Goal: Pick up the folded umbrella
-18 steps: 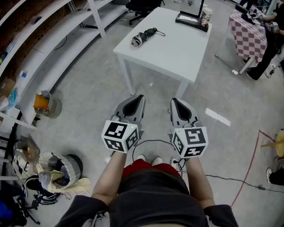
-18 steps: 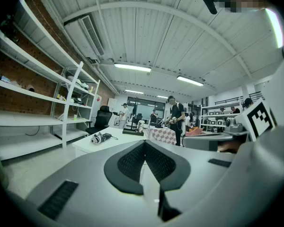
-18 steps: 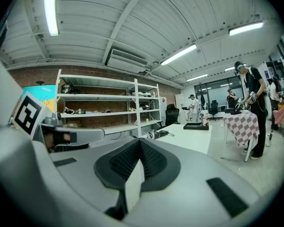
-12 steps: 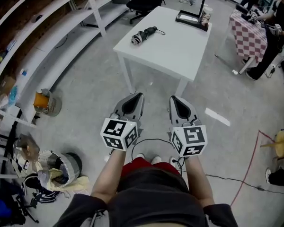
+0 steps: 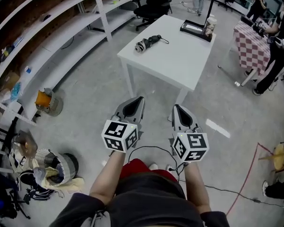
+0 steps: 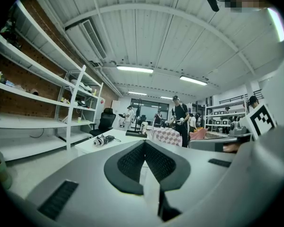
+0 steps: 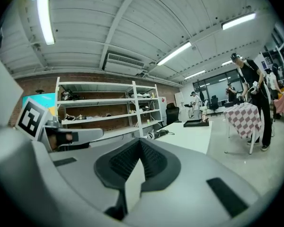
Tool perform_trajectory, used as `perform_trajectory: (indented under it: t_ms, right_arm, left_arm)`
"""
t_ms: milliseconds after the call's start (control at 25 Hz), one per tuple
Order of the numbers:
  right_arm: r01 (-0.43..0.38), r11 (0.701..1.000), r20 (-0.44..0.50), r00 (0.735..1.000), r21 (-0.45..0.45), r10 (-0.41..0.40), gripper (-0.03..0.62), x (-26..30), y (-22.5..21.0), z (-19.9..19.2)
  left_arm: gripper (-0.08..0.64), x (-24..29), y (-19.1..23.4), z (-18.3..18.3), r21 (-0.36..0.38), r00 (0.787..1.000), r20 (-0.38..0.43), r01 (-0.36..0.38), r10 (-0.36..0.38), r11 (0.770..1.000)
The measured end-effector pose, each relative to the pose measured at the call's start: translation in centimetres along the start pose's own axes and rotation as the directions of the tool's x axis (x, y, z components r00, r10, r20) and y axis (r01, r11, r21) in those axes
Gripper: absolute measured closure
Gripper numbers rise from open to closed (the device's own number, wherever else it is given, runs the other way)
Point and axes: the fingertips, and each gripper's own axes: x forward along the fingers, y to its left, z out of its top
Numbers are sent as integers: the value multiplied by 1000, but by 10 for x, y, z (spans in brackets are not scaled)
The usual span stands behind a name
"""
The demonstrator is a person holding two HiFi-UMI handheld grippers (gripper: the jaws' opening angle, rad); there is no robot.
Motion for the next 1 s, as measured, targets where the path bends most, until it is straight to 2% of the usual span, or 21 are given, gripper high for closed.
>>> perform_trajectory:
  t_ms: [280, 800, 1000]
  right_arm:
    - [12, 1000, 8, 1000, 16, -12, 574, -2, -12, 6]
    - [-28, 999, 11, 1000, -36, 28, 574, 1, -7, 10]
    - [-18, 999, -12, 1000, -45, 17, 574, 10, -13, 4]
  left_arm:
    - [548, 6, -3, 4, 16, 1000, 2, -11, 11, 1000]
    - [548, 12, 4, 13, 36, 999, 22, -43, 42, 998]
    - [548, 21, 10, 9, 27, 999, 20, -47, 46, 999]
